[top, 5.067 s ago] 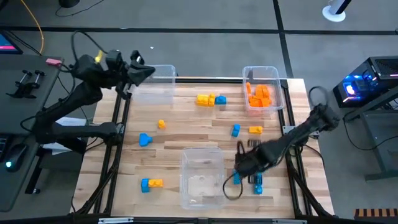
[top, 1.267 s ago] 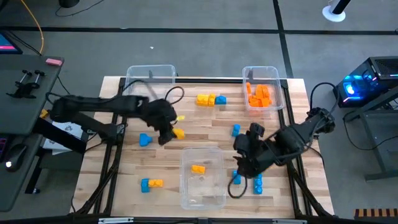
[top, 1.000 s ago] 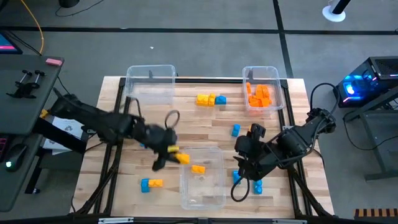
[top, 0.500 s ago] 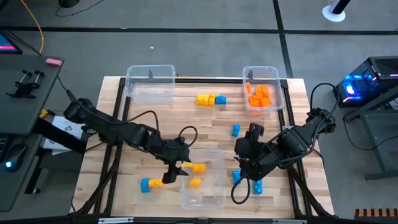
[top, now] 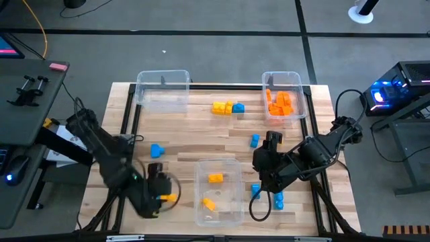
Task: Sort blocks
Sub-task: Put the yellow game piece into the bottom transparent bin
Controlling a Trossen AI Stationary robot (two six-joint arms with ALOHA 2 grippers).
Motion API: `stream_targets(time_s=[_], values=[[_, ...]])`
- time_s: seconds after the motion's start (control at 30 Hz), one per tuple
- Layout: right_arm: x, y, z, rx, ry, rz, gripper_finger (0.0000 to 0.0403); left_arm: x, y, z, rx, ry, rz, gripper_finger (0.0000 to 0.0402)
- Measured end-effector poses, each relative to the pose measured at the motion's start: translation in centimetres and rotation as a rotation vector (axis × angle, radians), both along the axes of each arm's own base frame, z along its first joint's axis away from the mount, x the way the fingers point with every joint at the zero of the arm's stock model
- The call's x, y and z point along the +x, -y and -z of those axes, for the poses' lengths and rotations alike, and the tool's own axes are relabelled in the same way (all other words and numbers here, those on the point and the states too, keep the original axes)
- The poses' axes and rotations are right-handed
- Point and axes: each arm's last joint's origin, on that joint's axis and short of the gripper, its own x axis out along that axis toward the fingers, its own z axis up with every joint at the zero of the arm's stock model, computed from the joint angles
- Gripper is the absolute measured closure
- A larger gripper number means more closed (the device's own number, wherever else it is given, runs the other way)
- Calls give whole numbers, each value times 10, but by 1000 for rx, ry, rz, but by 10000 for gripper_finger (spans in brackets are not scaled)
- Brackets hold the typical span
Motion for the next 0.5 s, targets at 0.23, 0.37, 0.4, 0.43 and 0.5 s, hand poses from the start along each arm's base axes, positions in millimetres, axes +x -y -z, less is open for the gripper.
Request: stream_targets(time_s=[0.23,0.37,0.4,0.43,0.5], values=[[5,8,0,8,-6,15,135,21,28,57,75,-243,160,160],[6,10,0,42,9,78,135,25,31,87,119,-284,163,160],[6,10,0,57,16,100,135,24,29,94,113,-287,143,160],[6,10,0,70,22,120,135,23,26,100,97,-291,114,160],[6,10,0,98,28,153,135,15,18,107,64,-293,55,160]])
